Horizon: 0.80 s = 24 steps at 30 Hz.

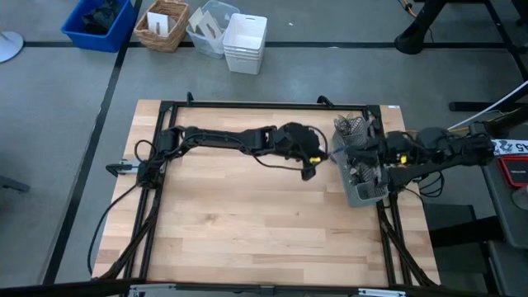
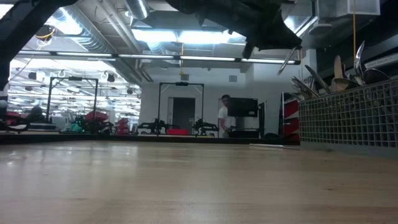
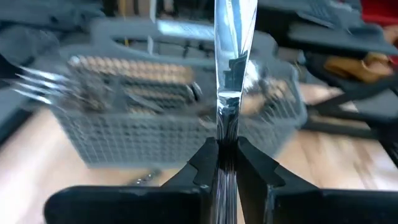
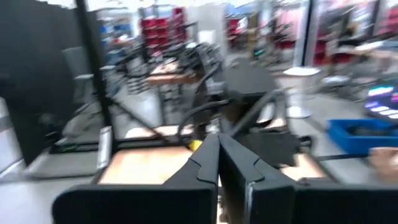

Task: Sort silverware
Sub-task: Put the bottom knife into the middle section of the utensil holder

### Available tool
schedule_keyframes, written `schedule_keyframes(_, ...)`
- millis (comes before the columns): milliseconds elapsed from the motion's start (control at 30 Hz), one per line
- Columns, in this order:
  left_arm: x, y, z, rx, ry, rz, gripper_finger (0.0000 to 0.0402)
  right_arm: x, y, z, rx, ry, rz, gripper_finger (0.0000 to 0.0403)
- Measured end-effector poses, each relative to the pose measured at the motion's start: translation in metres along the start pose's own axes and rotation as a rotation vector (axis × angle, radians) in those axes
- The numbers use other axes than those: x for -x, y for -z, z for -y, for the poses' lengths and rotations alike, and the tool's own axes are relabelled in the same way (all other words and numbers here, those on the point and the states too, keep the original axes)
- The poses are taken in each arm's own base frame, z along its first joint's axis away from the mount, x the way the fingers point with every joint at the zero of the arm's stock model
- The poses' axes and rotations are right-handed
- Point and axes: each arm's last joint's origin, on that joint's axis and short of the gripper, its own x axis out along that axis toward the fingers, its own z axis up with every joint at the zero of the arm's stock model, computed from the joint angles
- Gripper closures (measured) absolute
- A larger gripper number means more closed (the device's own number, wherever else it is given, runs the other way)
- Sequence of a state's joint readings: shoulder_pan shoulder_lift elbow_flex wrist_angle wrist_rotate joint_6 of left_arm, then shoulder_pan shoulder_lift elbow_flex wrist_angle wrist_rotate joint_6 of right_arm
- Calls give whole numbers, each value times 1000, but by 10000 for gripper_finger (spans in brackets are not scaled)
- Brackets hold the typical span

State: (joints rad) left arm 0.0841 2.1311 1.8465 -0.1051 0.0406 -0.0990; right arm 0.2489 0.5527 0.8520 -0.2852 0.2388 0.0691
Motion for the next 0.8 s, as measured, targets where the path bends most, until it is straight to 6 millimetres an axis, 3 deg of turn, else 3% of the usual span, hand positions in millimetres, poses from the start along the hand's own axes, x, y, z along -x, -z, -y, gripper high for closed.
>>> schedule_keyframes(333,4,-22,-30,20,-47,209,373,31,-7,15,19,286,92,391)
schedule_keyframes(567,6,-28,-32,6,-50,269,373,37,0,23,45,544,36,391)
schedule_keyframes(800,7,-32,-28,1,-37,315,373,34,2,24,62,618,8,391)
